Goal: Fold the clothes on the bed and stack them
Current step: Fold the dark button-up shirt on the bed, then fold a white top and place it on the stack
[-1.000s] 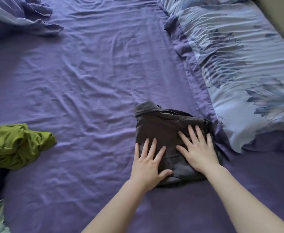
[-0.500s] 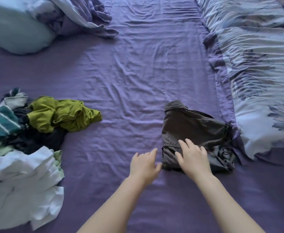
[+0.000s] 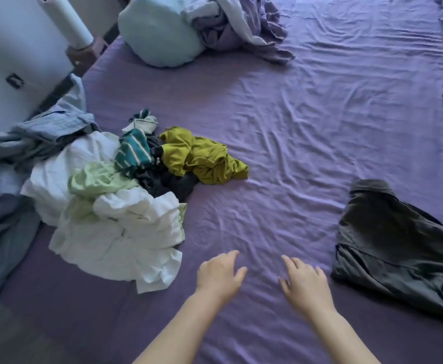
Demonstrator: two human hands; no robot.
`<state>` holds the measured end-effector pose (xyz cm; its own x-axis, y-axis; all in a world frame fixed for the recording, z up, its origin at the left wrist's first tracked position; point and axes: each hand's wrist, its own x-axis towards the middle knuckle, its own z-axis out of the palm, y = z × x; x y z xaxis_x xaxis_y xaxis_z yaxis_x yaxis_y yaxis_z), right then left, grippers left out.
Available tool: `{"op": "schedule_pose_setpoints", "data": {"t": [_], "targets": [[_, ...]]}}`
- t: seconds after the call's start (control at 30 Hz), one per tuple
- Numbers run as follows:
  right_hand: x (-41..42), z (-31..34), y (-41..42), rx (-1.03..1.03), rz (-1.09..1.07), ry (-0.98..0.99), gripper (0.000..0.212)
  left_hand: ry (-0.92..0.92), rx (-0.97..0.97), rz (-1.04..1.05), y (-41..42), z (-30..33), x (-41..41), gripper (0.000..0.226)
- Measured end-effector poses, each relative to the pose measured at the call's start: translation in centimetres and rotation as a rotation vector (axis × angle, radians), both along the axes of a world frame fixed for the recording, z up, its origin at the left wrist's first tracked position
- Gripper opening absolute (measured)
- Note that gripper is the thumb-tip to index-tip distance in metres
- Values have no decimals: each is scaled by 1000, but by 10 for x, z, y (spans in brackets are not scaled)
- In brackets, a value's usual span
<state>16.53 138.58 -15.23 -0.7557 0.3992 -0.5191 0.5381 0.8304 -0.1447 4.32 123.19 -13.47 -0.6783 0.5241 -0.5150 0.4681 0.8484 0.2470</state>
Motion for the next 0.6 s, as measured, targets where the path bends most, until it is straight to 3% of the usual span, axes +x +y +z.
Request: {"op": "schedule_pose_setpoints", "data": {"t": [0.2, 0.33, 0.5, 0.6], "targets": [[-56, 7, -61, -22, 60, 17, 56, 34, -33, 53, -73, -1, -52, 53], [-105, 14, -99, -37, 79, 58, 56, 82, 60, 54, -112, 8, -99, 48], [-181, 25, -148, -101, 87, 163, 54, 418, 231, 82, -159, 28, -173, 38], [-231, 26, -175, -196, 60, 279, 51, 529, 200, 180, -178, 32, -219, 47]]}}
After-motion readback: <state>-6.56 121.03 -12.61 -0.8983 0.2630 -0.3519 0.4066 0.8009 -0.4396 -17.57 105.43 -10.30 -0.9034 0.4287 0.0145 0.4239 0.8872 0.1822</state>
